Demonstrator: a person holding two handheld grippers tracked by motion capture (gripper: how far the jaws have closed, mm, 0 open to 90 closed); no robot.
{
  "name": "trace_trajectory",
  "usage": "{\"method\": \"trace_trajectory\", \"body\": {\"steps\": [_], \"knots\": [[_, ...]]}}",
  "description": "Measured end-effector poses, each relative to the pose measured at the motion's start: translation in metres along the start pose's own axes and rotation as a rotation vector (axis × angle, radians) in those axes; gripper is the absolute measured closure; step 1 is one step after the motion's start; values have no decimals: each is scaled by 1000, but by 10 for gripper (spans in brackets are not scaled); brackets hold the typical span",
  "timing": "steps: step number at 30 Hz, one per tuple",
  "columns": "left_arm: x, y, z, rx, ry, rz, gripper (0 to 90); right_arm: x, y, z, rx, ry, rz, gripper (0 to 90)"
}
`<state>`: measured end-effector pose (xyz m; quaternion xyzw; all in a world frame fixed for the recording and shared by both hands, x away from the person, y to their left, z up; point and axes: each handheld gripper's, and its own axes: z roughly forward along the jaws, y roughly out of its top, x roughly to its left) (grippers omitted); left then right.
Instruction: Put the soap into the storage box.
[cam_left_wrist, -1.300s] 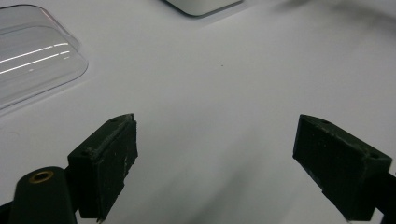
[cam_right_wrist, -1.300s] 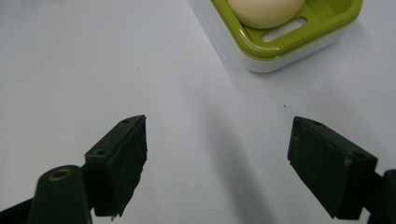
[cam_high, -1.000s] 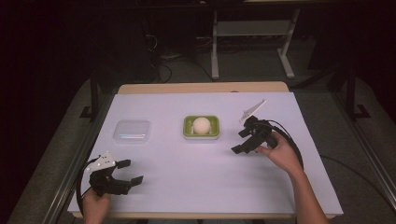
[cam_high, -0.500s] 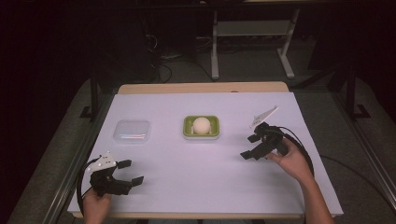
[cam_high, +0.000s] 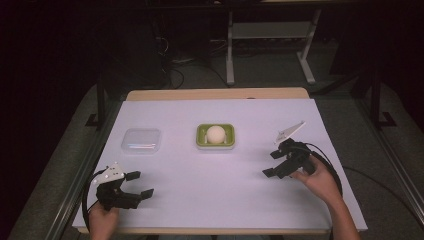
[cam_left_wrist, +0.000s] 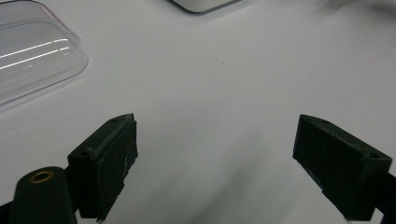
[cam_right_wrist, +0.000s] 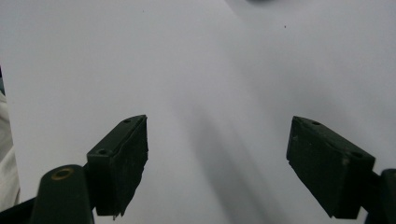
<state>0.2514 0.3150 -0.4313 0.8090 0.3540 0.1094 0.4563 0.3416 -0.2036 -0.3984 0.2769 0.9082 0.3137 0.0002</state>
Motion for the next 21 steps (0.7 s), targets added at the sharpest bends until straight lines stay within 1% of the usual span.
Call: {"method": "trace_trajectory", "body": {"steps": [5, 6, 7, 9, 12, 13, 16, 17, 18, 19, 21], "knots": [[-1, 0, 1, -2, -1, -1, 130, 3, -13, -3, -4, -6, 8, 207], [-1, 0, 1, -2, 0, -1, 130, 4, -15, -3, -3, -1, 15, 208], [0, 0, 0, 5, 1, 6, 130, 5, -18, -3, -4, -7, 12, 209], [0, 0, 0, 4, 3, -2, 130, 6, -23, -3, -3, -11, 14, 211], [0, 0, 0, 3, 6, 0, 130, 9, -32, -3, -8, -12, 24, 212], [0, 0, 0, 4, 6, 1, 130, 11, -37, -3, -14, -11, 32, 212], [-1, 0, 0, 5, 7, -1, 130, 14, -42, -3, -19, -13, 34, 210], [-1, 0, 0, 4, 6, 2, 130, 18, -47, -4, -24, -15, 40, 203], [-1, 0, 0, 6, 6, 7, 130, 18, -47, -4, -24, -15, 40, 203], [-1, 0, 0, 6, 6, 6, 130, 22, -50, -5, -27, -20, 43, 197], [-1, 0, 0, 5, 6, 8, 130, 34, -57, -7, -43, -45, 36, 184]]}}
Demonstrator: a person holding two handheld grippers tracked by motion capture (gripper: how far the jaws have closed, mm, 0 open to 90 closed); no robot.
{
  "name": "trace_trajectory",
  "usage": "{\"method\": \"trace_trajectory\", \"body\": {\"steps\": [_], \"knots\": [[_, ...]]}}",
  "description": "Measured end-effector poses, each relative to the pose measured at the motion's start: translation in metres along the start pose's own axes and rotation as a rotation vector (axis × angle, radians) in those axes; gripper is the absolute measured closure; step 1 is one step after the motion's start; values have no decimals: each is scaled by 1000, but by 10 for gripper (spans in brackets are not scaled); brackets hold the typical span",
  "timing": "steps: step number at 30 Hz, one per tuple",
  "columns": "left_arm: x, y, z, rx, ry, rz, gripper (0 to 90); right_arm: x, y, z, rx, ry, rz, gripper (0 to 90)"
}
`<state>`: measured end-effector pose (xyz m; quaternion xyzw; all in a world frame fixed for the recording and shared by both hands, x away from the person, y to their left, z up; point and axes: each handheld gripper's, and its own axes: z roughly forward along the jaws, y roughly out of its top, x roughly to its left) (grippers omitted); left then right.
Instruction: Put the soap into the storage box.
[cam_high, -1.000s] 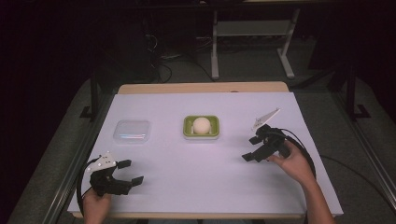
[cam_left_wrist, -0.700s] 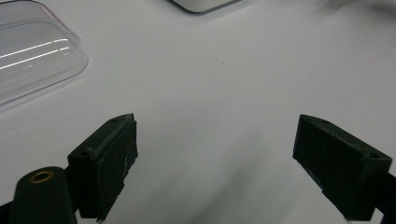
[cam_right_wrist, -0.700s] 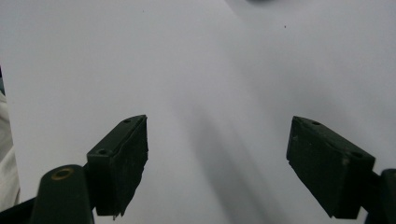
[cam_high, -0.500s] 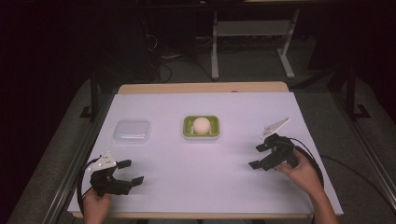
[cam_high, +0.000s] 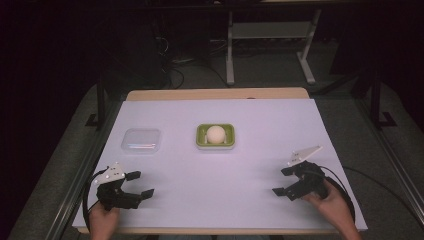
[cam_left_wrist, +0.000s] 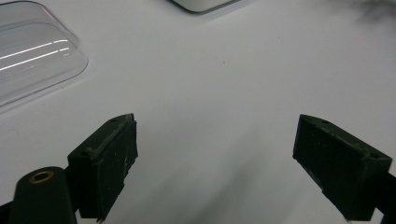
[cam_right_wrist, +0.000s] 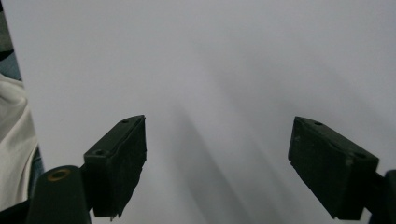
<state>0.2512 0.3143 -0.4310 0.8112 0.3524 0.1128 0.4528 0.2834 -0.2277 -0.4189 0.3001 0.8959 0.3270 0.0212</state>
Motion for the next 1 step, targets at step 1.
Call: {"method": "trace_trajectory", "body": {"steps": [1], "knots": [[0, 0, 0, -1, 0, -1, 130, 5, -4, -1, -7, -10, -4, 179]]}}
